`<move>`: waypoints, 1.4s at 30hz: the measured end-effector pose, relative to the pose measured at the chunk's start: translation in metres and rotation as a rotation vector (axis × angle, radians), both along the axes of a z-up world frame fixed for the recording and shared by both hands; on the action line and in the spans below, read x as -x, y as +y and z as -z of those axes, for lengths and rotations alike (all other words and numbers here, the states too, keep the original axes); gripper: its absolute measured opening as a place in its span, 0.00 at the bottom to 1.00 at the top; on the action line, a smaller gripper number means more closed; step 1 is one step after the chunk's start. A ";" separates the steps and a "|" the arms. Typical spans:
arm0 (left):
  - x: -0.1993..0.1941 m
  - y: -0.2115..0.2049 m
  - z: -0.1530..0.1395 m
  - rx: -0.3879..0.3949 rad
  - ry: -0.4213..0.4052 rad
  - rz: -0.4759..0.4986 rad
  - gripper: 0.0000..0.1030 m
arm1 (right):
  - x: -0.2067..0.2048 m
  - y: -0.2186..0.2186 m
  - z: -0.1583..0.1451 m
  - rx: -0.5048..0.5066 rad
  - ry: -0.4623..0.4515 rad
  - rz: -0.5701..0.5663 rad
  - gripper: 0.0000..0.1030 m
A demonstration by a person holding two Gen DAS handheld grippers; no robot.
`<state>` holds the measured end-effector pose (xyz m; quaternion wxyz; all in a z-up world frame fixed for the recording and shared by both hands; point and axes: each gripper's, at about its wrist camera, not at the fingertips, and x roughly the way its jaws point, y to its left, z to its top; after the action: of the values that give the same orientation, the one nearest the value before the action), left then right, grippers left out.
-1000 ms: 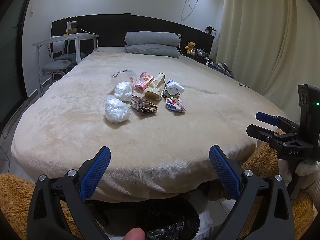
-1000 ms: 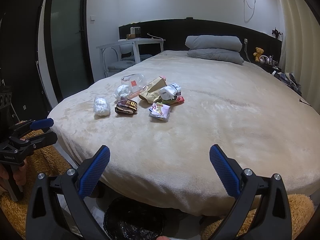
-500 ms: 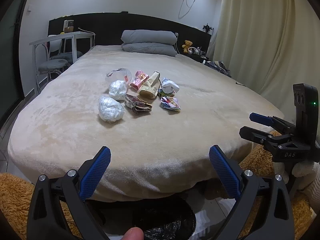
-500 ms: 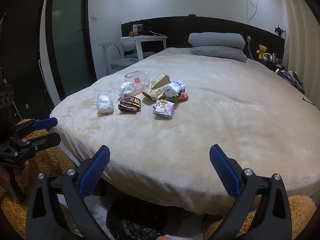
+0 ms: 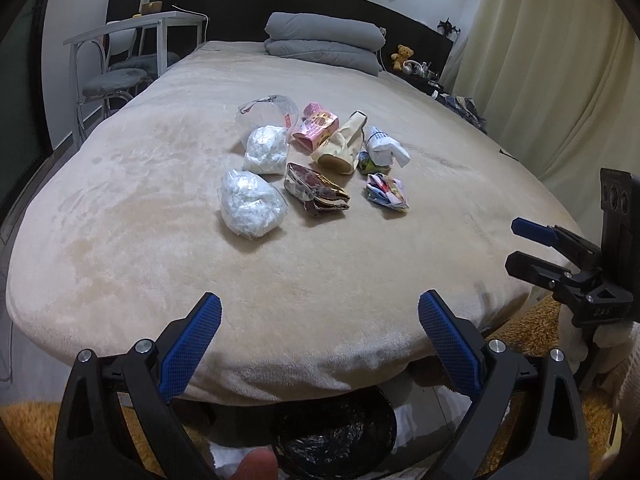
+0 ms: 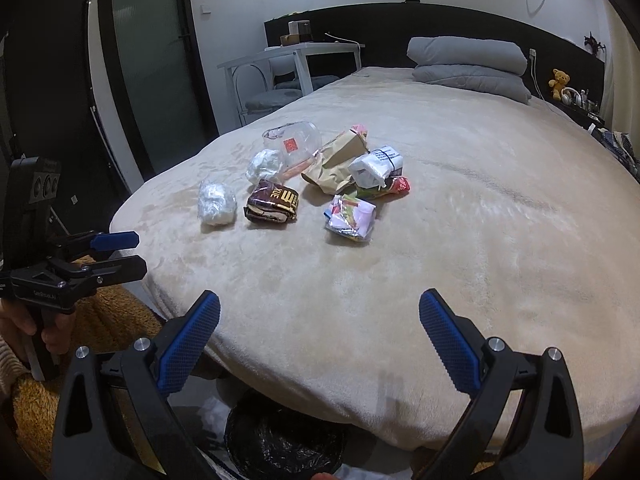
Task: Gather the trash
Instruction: 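Grasp the white plastic bag with the left tool while the right tool grasps the colourful wrapper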
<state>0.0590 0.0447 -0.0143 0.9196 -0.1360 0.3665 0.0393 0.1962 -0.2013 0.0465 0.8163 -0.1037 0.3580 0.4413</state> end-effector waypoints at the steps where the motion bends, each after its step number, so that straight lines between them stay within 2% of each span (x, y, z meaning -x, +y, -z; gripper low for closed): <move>1: -0.005 0.004 -0.001 -0.002 0.004 0.000 0.94 | -0.007 0.004 0.000 0.001 0.006 -0.005 0.96; 12: -0.075 0.054 0.004 0.019 0.124 0.048 0.94 | -0.084 0.065 0.028 0.091 0.069 -0.090 0.96; 16: -0.096 0.058 0.010 -0.028 0.160 0.064 0.94 | -0.103 0.084 0.042 0.135 0.105 -0.123 0.87; 19: -0.111 0.067 0.016 -0.005 0.185 0.066 0.93 | -0.109 0.093 0.049 0.155 0.103 -0.146 0.85; 21: -0.117 0.069 0.020 -0.012 0.195 0.064 0.92 | -0.111 0.098 0.052 0.167 0.097 -0.152 0.81; 23: -0.121 0.069 0.024 -0.010 0.209 0.073 0.76 | -0.113 0.102 0.057 0.186 0.107 -0.151 0.75; 25: -0.123 0.065 0.028 -0.033 0.223 0.079 0.66 | -0.110 0.106 0.061 0.208 0.100 -0.158 0.70; 26: -0.123 0.063 0.028 -0.047 0.222 0.084 0.59 | -0.109 0.108 0.061 0.217 0.080 -0.161 0.64; 27: -0.122 0.060 0.029 -0.064 0.221 0.084 0.57 | -0.108 0.110 0.061 0.228 0.068 -0.162 0.56; 28: -0.121 0.059 0.029 -0.080 0.221 0.082 0.53 | -0.108 0.110 0.062 0.233 0.067 -0.158 0.53; 30: -0.120 0.059 0.030 -0.079 0.212 0.076 0.51 | -0.110 0.109 0.062 0.229 0.076 -0.153 0.49; 33: -0.116 0.060 0.028 -0.055 0.189 0.054 0.49 | -0.110 0.108 0.061 0.213 0.074 -0.151 0.49; 42: -0.108 0.042 0.023 -0.075 0.157 0.054 0.47 | -0.088 0.089 0.041 0.149 0.058 -0.134 0.49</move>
<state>0.1675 0.0870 -0.0368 0.8932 -0.0879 0.4392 0.0385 0.2841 -0.1120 0.0051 0.7643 -0.1749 0.4054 0.4700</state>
